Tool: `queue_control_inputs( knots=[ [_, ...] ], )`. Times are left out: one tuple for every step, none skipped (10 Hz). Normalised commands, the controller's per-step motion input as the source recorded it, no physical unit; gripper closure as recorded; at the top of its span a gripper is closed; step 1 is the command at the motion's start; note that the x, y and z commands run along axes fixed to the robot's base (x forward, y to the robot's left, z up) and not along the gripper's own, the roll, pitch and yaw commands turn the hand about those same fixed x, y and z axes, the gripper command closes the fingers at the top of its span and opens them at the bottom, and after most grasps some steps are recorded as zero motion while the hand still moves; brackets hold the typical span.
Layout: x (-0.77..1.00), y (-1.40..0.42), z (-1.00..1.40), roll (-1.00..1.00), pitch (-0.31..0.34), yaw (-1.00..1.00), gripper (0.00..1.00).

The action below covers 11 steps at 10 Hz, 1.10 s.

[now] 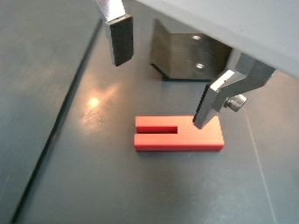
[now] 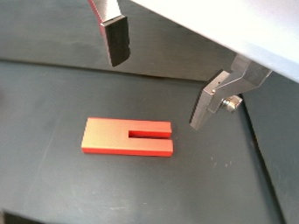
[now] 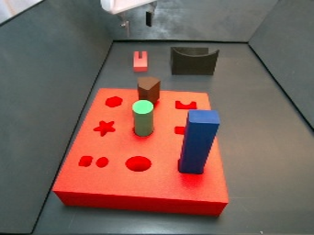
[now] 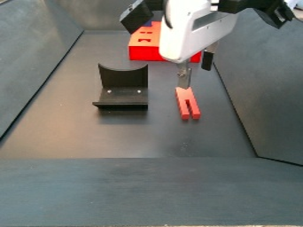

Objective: Pick up the double-square object. Move up. Rotate the double-square object. Place the double-square object on the fixture. Regrasp the double-square object. Move to above the board. Insert the double-square object.
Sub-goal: Rotate the double-square object.

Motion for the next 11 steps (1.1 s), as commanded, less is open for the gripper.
queue_control_inputs(
  knots=[
    [0.04,0.0,-0.03,0.0,-0.007,1.0,0.0],
    [0.04,0.0,-0.03,0.0,-0.008,1.0,0.0],
    [0.04,0.0,-0.03,0.0,-0.008,1.0,0.0],
    [0.04,0.0,-0.03,0.0,-0.008,1.0,0.0],
    [0.04,0.0,-0.03,0.0,-0.008,1.0,0.0],
    [0.04,0.0,-0.03,0.0,-0.009,1.0,0.0],
    [0.04,0.0,-0.03,0.0,-0.009,1.0,0.0],
    [0.04,0.0,-0.03,0.0,-0.01,1.0,0.0],
    [0.04,0.0,-0.03,0.0,-0.01,1.0,0.0],
    [0.04,0.0,-0.03,0.0,-0.01,1.0,0.0],
    [0.04,0.0,-0.03,0.0,-0.011,1.0,0.0]
  ],
)
